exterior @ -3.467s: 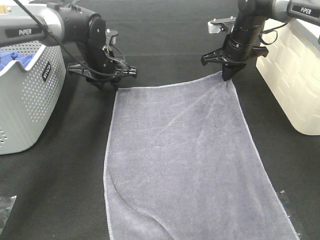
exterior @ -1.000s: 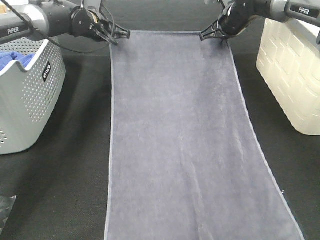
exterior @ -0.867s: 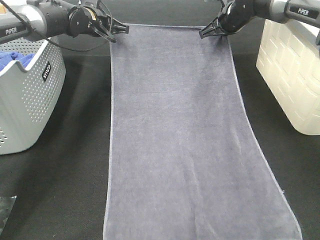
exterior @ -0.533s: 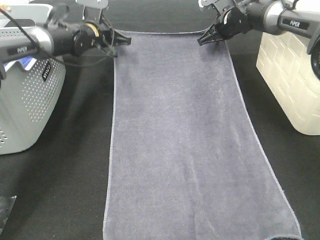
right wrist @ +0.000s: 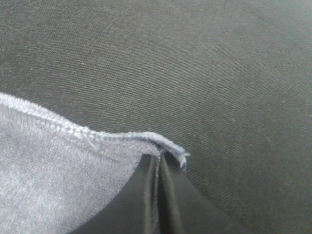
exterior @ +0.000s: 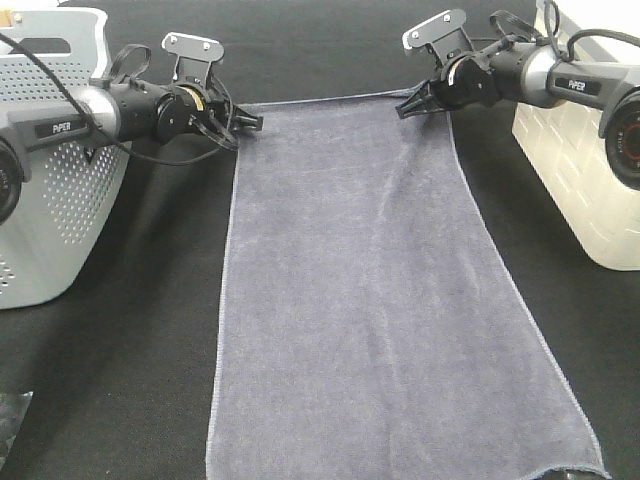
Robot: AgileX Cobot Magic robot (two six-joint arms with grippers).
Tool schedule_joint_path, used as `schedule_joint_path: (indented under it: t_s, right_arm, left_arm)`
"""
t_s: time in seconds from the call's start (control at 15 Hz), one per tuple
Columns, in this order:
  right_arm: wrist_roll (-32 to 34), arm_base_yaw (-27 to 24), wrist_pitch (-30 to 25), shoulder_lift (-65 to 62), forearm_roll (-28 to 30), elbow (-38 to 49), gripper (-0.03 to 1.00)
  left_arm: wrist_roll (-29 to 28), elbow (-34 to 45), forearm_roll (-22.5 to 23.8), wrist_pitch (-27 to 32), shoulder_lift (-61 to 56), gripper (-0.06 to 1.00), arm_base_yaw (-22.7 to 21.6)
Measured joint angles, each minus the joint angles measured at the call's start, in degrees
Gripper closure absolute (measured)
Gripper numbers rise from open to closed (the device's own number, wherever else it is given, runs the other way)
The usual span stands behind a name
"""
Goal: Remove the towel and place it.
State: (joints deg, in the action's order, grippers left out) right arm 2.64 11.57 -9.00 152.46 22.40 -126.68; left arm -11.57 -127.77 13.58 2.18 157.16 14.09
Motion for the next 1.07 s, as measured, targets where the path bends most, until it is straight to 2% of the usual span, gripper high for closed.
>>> schedule_joint_path:
  t_s: [0.07, 0.13, 0.2, 0.33, 0.67, 0.87, 1.07]
  right_arm:
    - [0.0, -0.1, 0.0, -0.1, 0.0, 0.0, 0.82]
    - [0.1, -0.1, -0.1, -0.1, 0.0, 0.0, 0.63]
    - [0.2, -0.1, -0.2, -0.1, 0.0, 0.0, 0.47]
    - [0.7, -0.1, -0.4, -0.1, 0.0, 0.0, 0.25]
    - [1.1, -0.1, -2.6, -0.1, -1.4, 0.0, 0.19]
    - [1.1, -0.1, -4.4, -0.1, -4.2, 0.0, 0.18]
    - [1.1, -0.1, -5.0, -0.1, -7.4, 0.0, 0.18]
  left_arm:
    - [0.0, 0.0, 0.0, 0.4, 0.0, 0.78, 0.0]
    - [0.0, 0.0, 0.0, 0.9, 0.0, 0.61, -0.1]
    - [0.0, 0.0, 0.0, 0.9, 0.0, 0.5, -0.1]
    - [0.0, 0.0, -0.1, 1.0, -0.1, 0.38, -0.1]
    - [0.0, 0.0, -0.1, 1.5, -1.5, 0.34, -0.1]
    - [0.0, 0.0, -0.2, 5.5, -1.5, 0.3, -0.1]
    - [-4.1, 0.0, -0.2, 6.3, -1.5, 0.29, -0.1]
